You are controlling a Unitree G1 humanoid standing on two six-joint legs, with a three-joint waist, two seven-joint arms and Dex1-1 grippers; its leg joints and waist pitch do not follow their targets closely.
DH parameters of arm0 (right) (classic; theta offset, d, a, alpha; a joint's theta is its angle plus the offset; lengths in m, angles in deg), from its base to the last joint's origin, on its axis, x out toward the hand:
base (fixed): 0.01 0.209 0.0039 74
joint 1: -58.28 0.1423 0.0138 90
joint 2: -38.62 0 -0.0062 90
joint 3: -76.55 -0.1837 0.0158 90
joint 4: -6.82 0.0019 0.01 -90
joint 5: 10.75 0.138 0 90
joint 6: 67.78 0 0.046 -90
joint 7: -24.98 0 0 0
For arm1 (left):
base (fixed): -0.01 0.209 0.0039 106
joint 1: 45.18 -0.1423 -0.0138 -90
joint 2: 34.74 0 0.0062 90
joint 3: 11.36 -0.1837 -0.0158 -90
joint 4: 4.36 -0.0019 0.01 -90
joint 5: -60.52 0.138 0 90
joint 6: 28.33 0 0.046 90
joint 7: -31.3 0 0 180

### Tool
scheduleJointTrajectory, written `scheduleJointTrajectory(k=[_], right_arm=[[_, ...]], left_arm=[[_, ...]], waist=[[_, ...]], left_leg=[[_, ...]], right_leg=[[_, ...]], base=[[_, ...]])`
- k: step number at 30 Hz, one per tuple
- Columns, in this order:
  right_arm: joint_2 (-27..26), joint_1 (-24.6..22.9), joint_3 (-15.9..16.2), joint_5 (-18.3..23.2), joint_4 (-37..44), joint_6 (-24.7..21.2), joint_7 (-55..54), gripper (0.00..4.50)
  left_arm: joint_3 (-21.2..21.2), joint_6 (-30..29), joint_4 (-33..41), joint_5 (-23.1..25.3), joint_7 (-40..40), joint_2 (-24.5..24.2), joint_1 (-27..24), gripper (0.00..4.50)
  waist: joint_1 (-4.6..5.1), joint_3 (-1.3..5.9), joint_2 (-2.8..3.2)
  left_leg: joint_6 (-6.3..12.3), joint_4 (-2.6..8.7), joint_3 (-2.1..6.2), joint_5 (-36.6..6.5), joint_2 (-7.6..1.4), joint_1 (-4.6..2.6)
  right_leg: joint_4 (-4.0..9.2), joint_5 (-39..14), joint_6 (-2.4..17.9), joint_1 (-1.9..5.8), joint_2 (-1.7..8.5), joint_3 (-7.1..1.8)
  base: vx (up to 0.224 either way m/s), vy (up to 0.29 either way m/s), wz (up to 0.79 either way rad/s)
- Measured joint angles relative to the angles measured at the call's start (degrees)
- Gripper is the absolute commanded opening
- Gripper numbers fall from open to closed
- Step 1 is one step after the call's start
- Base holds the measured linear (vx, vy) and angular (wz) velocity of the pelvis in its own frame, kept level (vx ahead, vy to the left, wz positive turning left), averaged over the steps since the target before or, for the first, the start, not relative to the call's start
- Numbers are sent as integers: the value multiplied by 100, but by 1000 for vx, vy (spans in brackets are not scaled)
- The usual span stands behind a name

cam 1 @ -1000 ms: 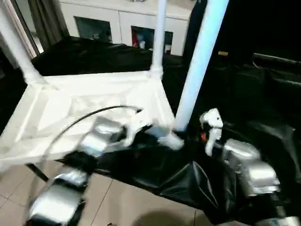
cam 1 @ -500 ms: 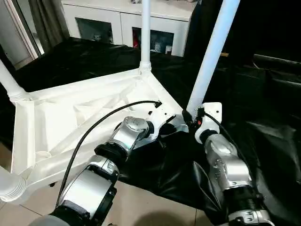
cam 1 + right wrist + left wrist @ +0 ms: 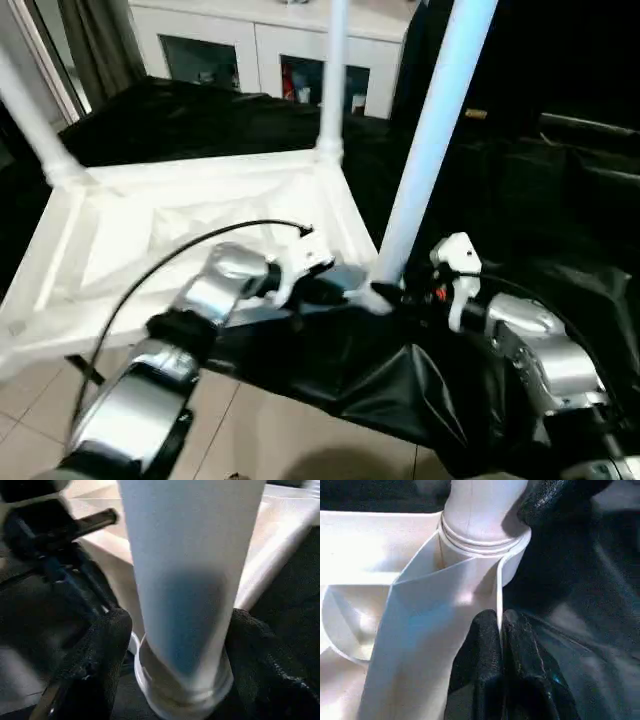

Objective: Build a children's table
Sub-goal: Rotate leg to tighten

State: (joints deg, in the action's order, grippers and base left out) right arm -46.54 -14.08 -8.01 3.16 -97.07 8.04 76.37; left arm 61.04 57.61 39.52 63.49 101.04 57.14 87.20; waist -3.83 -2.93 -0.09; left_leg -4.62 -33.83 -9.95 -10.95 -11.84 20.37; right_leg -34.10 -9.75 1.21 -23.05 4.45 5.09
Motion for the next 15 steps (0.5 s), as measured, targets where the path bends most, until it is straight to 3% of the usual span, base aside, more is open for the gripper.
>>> scheduleJointTrajectory(k=[4,15], right_arm=[[229,-15,184,111,43,-53,535,292],[210,-10,135,201,34,-83,651,213]], left_arm=[[-36,-107,311,-86,399,-181,-178,0],[-36,-315,638,-108,547,-271,-309,0]], waist=[[-43,-2,-4],[-110,-4,-6]], left_leg=[[-17,0,-1,-9,-1,-3],[-18,1,-1,-9,-2,-1]], right_leg=[[-1,0,0,2,1,0],[-2,0,-1,-2,0,0]], base=[[0,0,0],[0,0,0]])
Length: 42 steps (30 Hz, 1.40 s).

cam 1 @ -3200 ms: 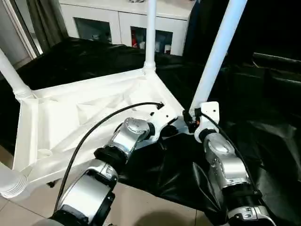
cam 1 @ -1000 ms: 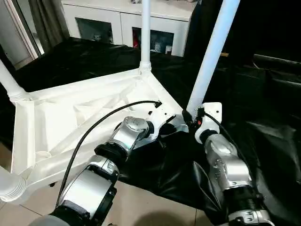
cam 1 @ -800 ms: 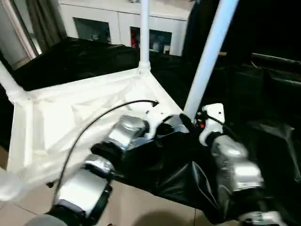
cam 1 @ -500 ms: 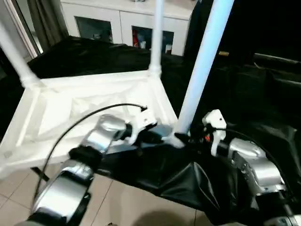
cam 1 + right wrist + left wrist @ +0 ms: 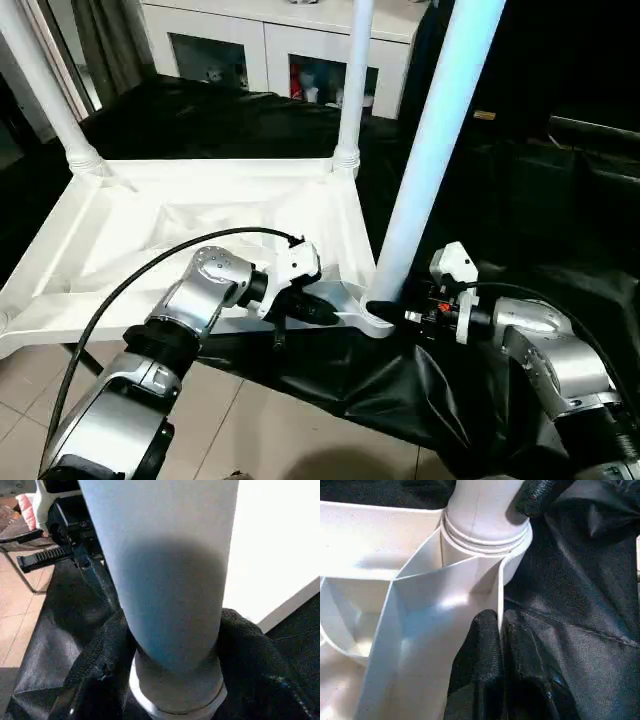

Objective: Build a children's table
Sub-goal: Rotate leg to tighten

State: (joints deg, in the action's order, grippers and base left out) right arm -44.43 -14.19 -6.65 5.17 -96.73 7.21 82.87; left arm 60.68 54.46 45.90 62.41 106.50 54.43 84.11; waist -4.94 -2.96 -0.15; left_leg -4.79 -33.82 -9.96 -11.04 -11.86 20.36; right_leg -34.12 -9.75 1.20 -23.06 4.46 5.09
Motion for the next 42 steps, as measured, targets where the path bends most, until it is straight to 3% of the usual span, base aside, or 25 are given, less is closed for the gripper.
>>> scheduleJointTrajectory(k=[5,10,18,22,23,24,26,30,34,36,42], right_arm=[[-438,-192,-271,45,-12,102,-399,201],[-935,-249,-597,-33,-164,228,-1608,200],[-1998,-5,-931,-997,-536,672,-4514,198],[-2085,174,-935,-1175,-728,725,-4962,198],[-2083,176,-938,-1173,-752,776,-4940,198],[-2068,169,-951,-1164,-759,804,-4877,251],[-1958,88,-969,-1050,-699,869,-4456,265],[-1929,-91,-635,-745,-515,893,-3471,300],[-1404,-22,-356,-438,-309,425,-2501,315],[-855,-15,-179,-270,-84,174,-1659,315],[-361,-138,136,79,351,-151,-325,315]], left_arm=[[39,-46,15,6,-169,36,-4,0],[97,-41,-389,187,-1155,455,222,0],[224,-151,-1577,369,-3179,1555,872,0],[259,-85,-1861,418,-3563,1764,1018,0],[269,-58,-1913,420,-3563,1772,1045,0],[277,-22,-1948,420,-3562,1777,1054,0],[287,50,-1971,435,-3536,1730,1063,0],[442,148,-1982,438,-3539,1462,1063,0],[348,194,-1723,390,-2793,1288,937,0],[235,278,-1315,302,-2131,993,670,0],[148,135,-420,25,-998,365,193,0]], waist=[[5,0,0],[41,1,0],[108,19,29],[119,23,35],[118,23,35],[117,23,37],[124,23,37],[273,18,35],[167,6,59],[124,7,63],[110,4,60]], left_leg=[[-1,-1,0,0,0,-4],[-4,-8,-1,1,2,-10],[-7,3,0,1,6,-28],[-6,3,0,1,10,-25],[-6,3,1,1,10,-24],[-5,3,1,1,11,-23],[-5,3,1,1,11,-20],[-5,7,34,1,7,6],[4,17,25,7,3,12],[16,18,21,13,3,7],[1,6,15,3,0,1]], right_leg=[[-2,0,0,1,0,0],[1,-1,-8,6,1,-2],[1,-8,-22,21,1,-3],[13,-9,-24,27,4,-3],[13,-9,-24,28,4,-3],[13,-8,-23,28,6,-3],[12,-6,-19,26,6,-3],[11,1,-15,2,-3,31],[12,10,10,-2,0,35],[14,6,10,3,2,32],[9,6,12,-4,6,31]], base=[[0,0,0],[0,0,0],[0,0,0],[0,0,0],[0,0,0],[0,0,0],[0,0,0],[0,0,0],[0,0,0],[0,0,0],[0,0,0]])
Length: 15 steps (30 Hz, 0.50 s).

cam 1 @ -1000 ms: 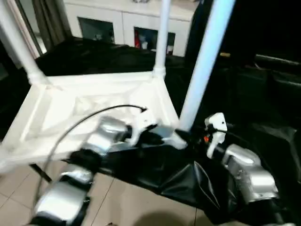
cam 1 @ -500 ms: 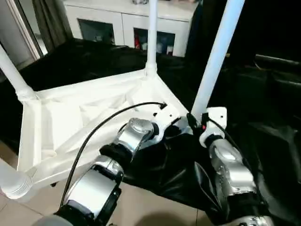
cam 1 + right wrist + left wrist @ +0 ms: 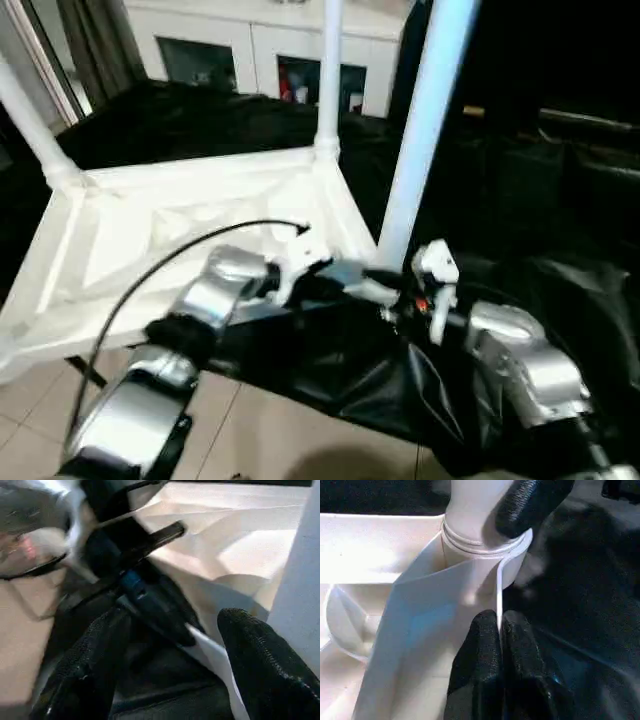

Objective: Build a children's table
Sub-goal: Rotate leg to tighten

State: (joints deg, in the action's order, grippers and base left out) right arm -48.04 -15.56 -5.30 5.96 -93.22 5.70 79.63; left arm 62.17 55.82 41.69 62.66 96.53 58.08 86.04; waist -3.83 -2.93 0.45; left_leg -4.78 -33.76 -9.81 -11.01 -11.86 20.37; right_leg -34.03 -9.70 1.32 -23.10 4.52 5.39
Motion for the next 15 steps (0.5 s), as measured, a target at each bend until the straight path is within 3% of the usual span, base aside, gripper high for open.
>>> scheduleJointTrajectory(k=[6,10,11,15], right_arm=[[884,-106,87,170,407,-407,634,315],[1052,-160,-139,208,445,-483,766,315],[1079,-187,-224,225,441,-523,758,343],[1125,-141,-368,163,360,-443,518,367]], left_arm=[[-25,-32,98,-20,315,-139,-76,0],[-25,-4,100,-21,345,-182,-83,0],[-25,-5,102,-22,387,-204,-93,0],[-40,-41,295,-24,630,-296,-184,0]], waist=[[-106,-3,-5],[-121,-3,-6],[-121,-3,-5],[-115,-2,-3]], left_leg=[[-5,-2,-5,-2,-1,-3],[-6,-1,-4,-1,-1,-3],[-6,-1,-4,-1,-1,-3],[-6,-1,-4,-1,-1,-2]], right_leg=[[-4,0,-2,3,2,-4],[-6,-10,-19,2,1,-3],[-6,-10,-18,2,1,-3],[-5,-3,-7,1,1,-4]], base=[[0,0,0],[0,0,0],[0,0,0],[0,0,0]])
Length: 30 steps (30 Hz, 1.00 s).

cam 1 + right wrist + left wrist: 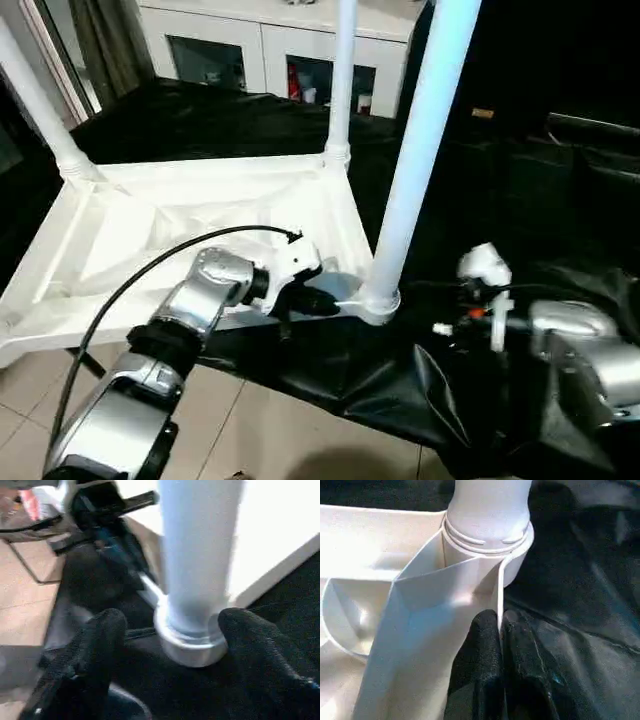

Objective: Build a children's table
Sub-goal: Rotate leg to tighten

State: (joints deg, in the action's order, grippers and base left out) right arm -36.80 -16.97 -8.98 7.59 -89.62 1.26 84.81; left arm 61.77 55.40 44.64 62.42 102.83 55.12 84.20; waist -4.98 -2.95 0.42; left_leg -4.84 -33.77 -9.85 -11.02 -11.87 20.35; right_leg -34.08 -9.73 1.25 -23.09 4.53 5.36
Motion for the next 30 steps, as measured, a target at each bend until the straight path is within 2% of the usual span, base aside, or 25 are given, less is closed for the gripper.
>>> scheduleJointTrajectory(k=[4,11,12,14,15,27,30], right_arm=[[-13,58,50,-118,-65,138,-137,367],[-431,189,149,-91,-193,154,-146,367],[-478,234,183,-83,-240,163,-156,353],[-513,289,230,-75,-301,169,-174,353],[-518,308,234,-72,-326,178,-175,331],[-519,331,234,-102,-506,364,-129,226],[-575,308,215,-112,-507,383,-227,213]], left_arm=[[-66,-38,161,-5,125,-19,-67,0],[-96,-94,258,-40,146,-7,-119,0],[-98,-94,258,-38,146,0,-119,0],[-99,-99,259,-37,145,7,-119,0],[-100,-120,276,-37,145,4,-120,0],[-101,-185,364,-39,161,-24,-162,0],[-101,-200,365,-38,141,-22,-161,0]], waist=[[-18,0,0],[-14,0,0],[-15,0,0],[-18,0,0],[-18,0,0],[-14,0,-1],[-10,1,-5]], left_leg=[[2,0,0,0,0,6],[3,-3,0,0,0,7],[2,-4,0,0,0,6],[1,-4,0,0,1,7],[2,-4,0,0,1,7],[9,-5,0,4,0,9],[9,-5,0,4,0,8]], right_leg=[[2,-3,-3,-1,0,0],[0,-4,-1,-1,0,0],[-1,-4,-1,0,1,0],[0,-4,-1,0,2,-1],[0,-4,-1,0,2,-1],[-3,-4,-1,-1,2,-1],[-4,-4,-1,0,1,-1]], base=[[0,0,0],[0,0,0],[0,0,0],[0,0,0],[0,0,0],[0,0,0],[0,0,0]])
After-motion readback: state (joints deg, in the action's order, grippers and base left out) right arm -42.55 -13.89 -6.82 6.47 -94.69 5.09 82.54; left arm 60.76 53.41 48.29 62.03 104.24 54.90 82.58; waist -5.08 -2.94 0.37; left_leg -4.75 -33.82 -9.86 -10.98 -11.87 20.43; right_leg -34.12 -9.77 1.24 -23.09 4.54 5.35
